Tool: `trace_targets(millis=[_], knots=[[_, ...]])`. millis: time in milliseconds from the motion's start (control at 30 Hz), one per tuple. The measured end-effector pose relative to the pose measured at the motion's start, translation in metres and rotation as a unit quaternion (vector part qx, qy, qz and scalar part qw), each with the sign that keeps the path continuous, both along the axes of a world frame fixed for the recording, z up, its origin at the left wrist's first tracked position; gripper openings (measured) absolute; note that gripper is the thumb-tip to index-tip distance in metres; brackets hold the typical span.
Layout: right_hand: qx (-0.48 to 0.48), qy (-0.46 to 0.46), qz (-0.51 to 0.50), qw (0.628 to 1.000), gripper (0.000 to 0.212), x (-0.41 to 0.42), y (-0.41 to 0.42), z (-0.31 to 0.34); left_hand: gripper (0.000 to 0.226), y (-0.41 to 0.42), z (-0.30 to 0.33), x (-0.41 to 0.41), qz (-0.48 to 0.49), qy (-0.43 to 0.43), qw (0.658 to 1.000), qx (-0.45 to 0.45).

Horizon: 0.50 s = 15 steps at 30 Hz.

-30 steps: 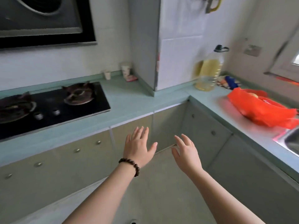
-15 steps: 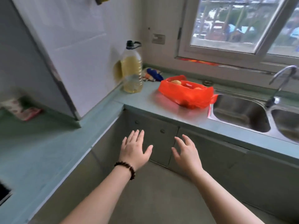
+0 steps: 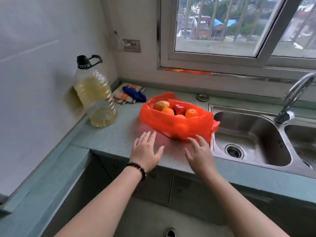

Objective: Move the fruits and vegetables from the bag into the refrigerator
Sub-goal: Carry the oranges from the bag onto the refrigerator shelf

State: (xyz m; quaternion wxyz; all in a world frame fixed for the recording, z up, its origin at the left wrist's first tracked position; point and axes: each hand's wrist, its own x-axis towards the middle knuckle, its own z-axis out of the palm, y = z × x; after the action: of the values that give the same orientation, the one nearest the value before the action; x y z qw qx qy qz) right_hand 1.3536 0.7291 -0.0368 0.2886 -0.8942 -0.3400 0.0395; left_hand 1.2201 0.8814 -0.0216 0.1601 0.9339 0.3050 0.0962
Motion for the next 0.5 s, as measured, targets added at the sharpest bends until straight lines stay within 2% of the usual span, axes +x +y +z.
trace_targets(millis=[133,400,500], knots=[[0.014,0.004,-0.012,1.000,0.045,0.059,0.032,0.008,0.066,0.036,0.013,0.069,-0.008,-0.032,0.999,0.000],[0.090,-0.032,-0.015,0.995,0.038,0.119,0.083,0.013,0.064,0.086,-0.001,0.146,-0.034,-0.031,0.999,-0.016],[0.068,-0.032,-0.025,0.997,0.039,0.154,0.106,0.014,0.058,0.108,-0.005,0.178,-0.041,-0.051,0.998,-0.020]])
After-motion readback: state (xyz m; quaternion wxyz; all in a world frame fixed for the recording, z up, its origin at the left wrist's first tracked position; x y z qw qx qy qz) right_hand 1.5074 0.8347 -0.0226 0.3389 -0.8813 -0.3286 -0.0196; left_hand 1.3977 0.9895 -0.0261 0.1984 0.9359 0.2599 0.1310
